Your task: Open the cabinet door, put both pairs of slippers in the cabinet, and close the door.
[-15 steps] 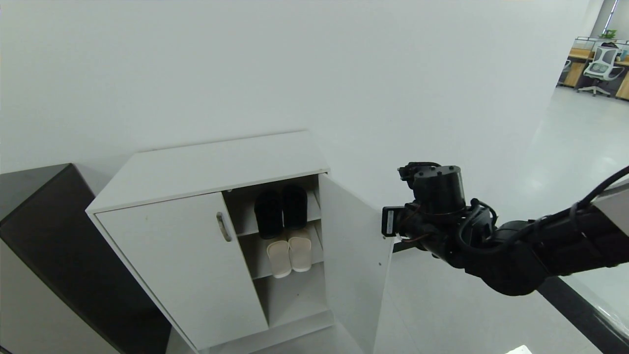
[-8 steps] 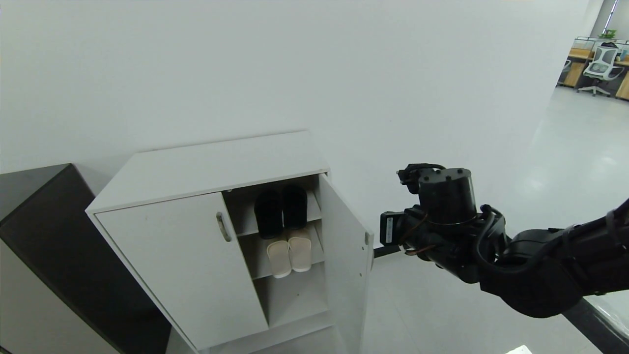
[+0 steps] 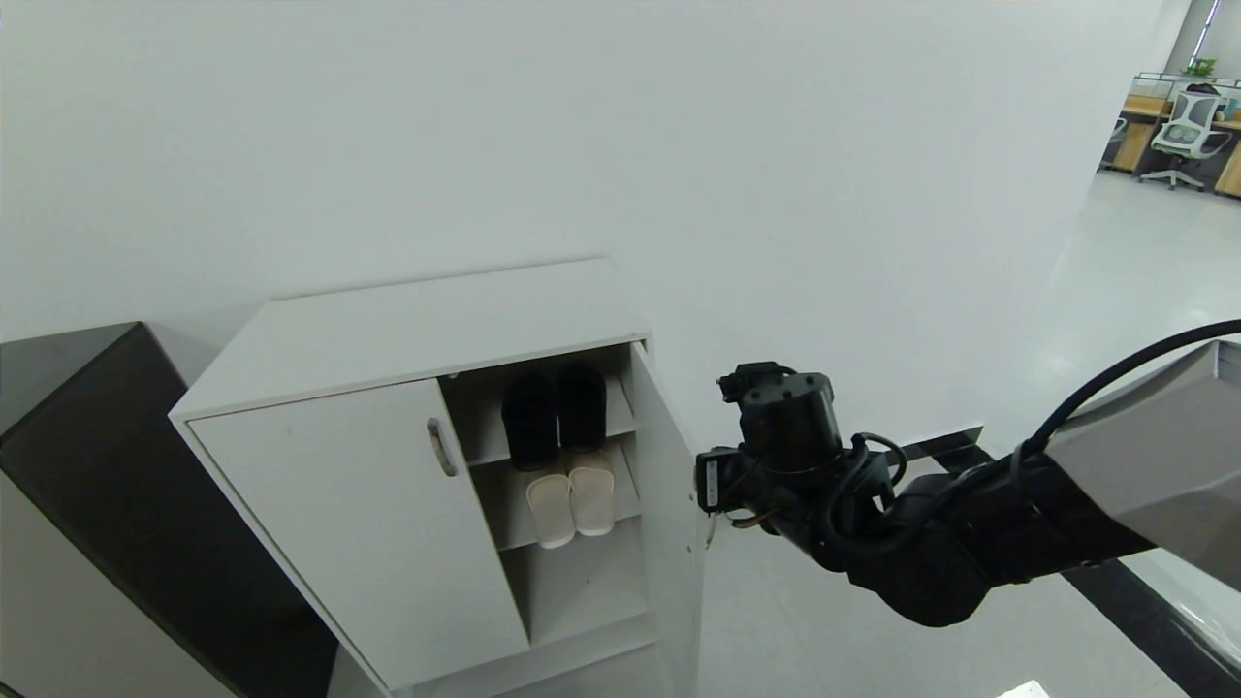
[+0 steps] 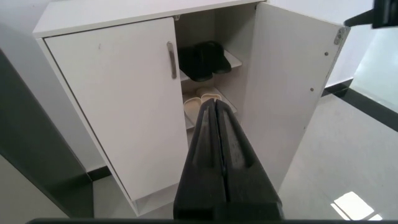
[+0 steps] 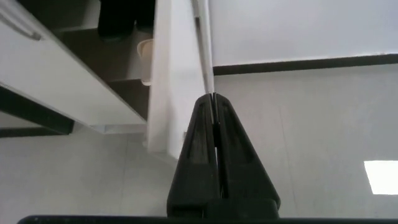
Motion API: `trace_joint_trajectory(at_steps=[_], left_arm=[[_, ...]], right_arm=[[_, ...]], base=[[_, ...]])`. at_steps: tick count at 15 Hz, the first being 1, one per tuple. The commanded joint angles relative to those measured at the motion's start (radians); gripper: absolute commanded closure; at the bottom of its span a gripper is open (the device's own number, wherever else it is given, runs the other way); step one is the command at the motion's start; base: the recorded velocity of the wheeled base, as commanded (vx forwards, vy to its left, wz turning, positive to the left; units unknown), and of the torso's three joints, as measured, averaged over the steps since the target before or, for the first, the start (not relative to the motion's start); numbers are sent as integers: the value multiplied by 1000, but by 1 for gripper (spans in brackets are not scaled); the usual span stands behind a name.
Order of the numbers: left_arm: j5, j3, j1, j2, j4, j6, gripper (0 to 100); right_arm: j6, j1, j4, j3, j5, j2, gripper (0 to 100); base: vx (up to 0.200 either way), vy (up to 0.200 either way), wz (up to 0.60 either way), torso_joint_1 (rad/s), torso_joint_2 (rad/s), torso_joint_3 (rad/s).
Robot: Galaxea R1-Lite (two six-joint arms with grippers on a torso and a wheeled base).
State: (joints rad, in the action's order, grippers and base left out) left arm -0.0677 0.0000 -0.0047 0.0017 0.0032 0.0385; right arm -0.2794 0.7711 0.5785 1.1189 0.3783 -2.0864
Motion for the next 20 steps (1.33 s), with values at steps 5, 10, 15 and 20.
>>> trace_joint_trajectory(at_steps=[5,10,15,20], left_arm=[[0,0,0,1,0,0,100],[0,0,0,1,0,0,100],[0,0,0,1,0,0,100],[0,0,0,1,0,0,100]], right_arm=[[-1,96,1,1,-1,2,100],[11,94,34,-74,-16,39,100],[55,93,69,-90,-16,72,100],[132,54,169,-100,-12,184,100]], base=[[0,0,0,0,0,0],[0,0,0,0,0,0],[0,0,240,1,2,1],[0,0,480,3,3,2]])
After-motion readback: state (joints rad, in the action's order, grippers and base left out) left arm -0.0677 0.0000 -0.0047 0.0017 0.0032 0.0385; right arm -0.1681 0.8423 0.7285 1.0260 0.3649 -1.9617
